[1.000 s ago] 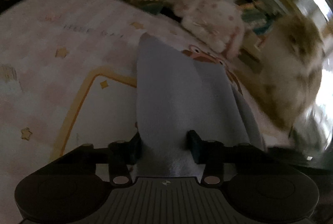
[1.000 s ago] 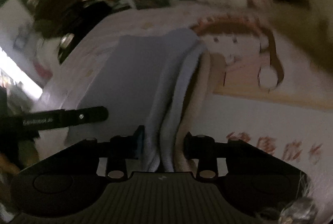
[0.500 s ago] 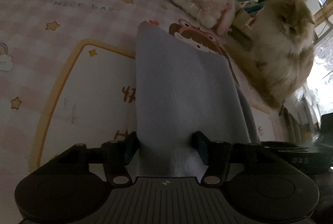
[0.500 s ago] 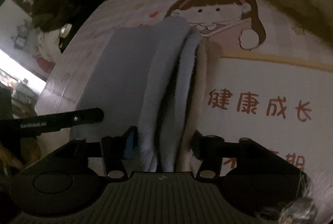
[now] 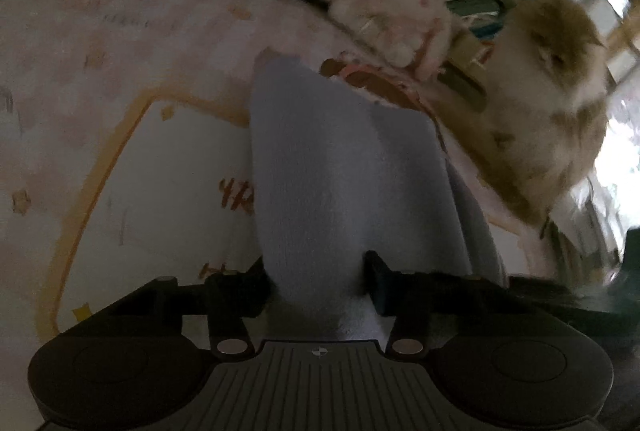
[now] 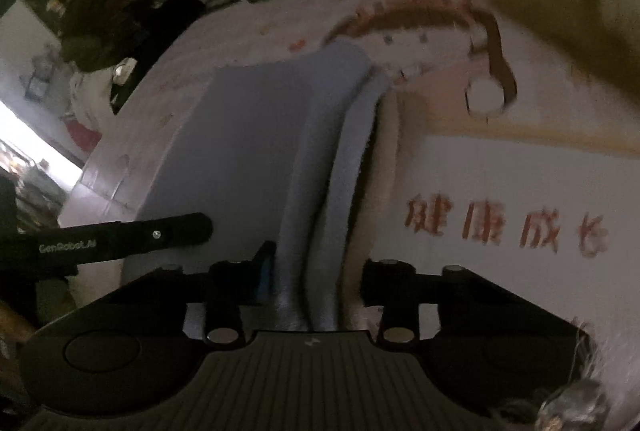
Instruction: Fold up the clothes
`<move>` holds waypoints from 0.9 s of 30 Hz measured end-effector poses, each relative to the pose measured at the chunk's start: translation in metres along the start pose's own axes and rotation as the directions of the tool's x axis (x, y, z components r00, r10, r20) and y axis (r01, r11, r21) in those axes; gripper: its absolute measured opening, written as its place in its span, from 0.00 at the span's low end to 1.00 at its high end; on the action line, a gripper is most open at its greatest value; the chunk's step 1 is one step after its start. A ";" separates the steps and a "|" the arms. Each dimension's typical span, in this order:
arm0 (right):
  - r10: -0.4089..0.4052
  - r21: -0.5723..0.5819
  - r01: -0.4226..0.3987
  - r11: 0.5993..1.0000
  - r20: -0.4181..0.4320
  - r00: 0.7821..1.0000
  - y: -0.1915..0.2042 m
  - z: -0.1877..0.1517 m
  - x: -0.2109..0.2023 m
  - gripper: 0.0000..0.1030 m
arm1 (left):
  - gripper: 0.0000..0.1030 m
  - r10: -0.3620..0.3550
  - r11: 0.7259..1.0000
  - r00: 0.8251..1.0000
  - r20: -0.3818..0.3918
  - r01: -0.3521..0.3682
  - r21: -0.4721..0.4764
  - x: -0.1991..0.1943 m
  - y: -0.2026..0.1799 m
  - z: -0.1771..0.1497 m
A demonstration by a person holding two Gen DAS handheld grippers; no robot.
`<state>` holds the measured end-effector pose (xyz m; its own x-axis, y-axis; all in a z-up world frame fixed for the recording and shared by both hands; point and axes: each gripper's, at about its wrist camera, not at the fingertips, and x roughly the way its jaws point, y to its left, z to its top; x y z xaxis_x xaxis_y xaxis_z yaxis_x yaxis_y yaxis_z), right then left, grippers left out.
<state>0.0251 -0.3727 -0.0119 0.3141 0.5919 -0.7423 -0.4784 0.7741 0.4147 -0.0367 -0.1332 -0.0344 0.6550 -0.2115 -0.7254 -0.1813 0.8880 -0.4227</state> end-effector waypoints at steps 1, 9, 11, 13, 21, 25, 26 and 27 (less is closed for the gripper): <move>-0.006 -0.024 0.006 1.000 0.014 1.000 0.003 0.000 -0.003 0.31 | 0.43 -0.001 1.000 1.000 0.021 0.000 0.025 -0.005 -0.005 0.000; -0.017 -0.111 0.028 0.993 0.097 0.995 0.013 -0.002 -0.024 0.30 | 0.43 -0.028 0.995 0.996 0.084 0.020 0.093 -0.025 -0.024 0.003; -0.016 -0.121 0.030 0.992 0.113 0.993 0.014 -0.003 -0.029 0.30 | 0.43 -0.027 0.994 0.995 0.097 0.016 0.109 -0.029 -0.029 0.003; -0.015 -0.131 0.033 0.991 0.129 0.991 0.015 -0.004 -0.034 0.30 | 0.43 -0.023 0.992 0.993 0.112 0.009 0.126 -0.033 -0.033 0.003; -0.010 -0.156 0.036 0.987 0.162 0.987 0.020 -0.005 -0.041 0.30 | 0.43 -0.032 0.989 0.990 0.137 0.011 0.150 -0.041 -0.035 0.005; -0.026 -0.146 0.052 0.988 0.174 0.984 0.022 -0.004 -0.041 0.30 | 0.43 -0.047 0.986 0.990 0.130 0.026 0.163 -0.039 -0.032 0.010; -0.032 -0.141 0.057 0.988 0.176 0.984 0.023 -0.004 -0.040 0.30 | 0.43 -0.052 0.985 0.991 0.127 0.030 0.167 -0.038 -0.031 0.012; -0.037 -0.136 0.062 0.989 0.178 0.983 0.023 -0.004 -0.040 0.30 | 0.43 -0.056 0.984 0.991 0.123 0.035 0.172 -0.037 -0.030 0.013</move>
<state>-0.0014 -0.3793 0.0253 0.4726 0.5932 -0.6517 -0.5650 0.7715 0.2926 -0.0460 -0.1463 0.0123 0.7494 -0.2095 -0.6281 -0.0296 0.9371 -0.3478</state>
